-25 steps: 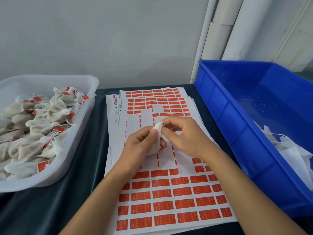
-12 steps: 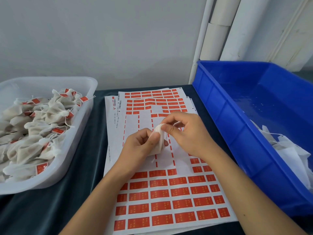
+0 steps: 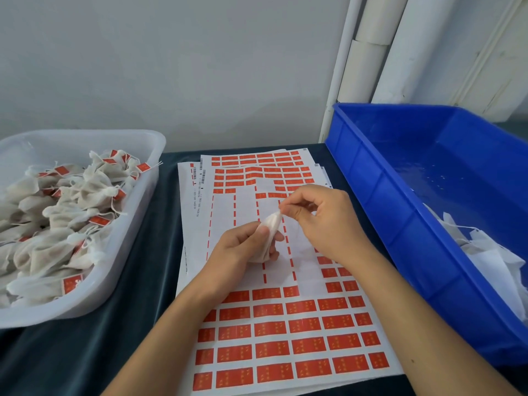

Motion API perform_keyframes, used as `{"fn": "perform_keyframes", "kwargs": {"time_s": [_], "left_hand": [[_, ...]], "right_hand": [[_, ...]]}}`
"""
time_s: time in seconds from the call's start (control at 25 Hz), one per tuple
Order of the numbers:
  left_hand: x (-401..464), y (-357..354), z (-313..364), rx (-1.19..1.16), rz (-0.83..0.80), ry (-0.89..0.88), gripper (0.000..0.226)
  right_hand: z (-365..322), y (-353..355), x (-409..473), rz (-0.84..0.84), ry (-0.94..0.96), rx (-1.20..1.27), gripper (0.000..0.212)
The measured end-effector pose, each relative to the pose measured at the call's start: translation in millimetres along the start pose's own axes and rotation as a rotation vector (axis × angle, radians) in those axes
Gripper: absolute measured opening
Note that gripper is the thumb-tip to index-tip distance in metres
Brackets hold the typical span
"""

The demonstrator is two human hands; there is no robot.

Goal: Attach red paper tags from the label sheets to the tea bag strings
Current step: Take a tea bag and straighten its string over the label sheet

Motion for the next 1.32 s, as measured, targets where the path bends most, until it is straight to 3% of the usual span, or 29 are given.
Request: {"fn": "perform_keyframes", "kwargs": {"time_s": [0.16,0.44,0.68,0.8,0.92,1.12,1.32], "left_hand": [[0,3,-4,0.0,0.011,0.028,0.036],[0,10,-1,-0.339,0.025,-0.028,0.036],[-2,6,7,-0.12,0.143,-0.02,0.033],[-4,0,15,0.083,0.093,-0.041,0.035],[-3,-4,14,0.166,0.05,-0.043,0.022],[-2,0,10,0.343,0.166,-0.051,0.013],[-4,-5,12,0.412,0.14,-0.136,0.019]], "right_hand": [[9,-6,-1,-0.011,-0.008,-0.168,0.014],[8,-30,-19,-0.109,0.043,-0.294,0.005],[-35,-24,-25,-0.12,0.328,-0.51,0.008],[-37,-19,-17,-0.107,0.29,-0.409,0.006],[-18,-30,-10,-0.192,0.069,-0.134,0.009],[2,-31,-12,-0.181,-0.021,0.027,0.01],[19,-35,-12,-0.219,-0.136,0.24,0.011]]}}
Point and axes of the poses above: each hand's wrist, its own x-axis towards the middle knuckle, its own y-axis out of the back of the hand, z = x × y, the point moved 8 cm from there along x, towards the middle knuckle, and after that the axes turned 8 degrees about -z, right-handed, at the moved point
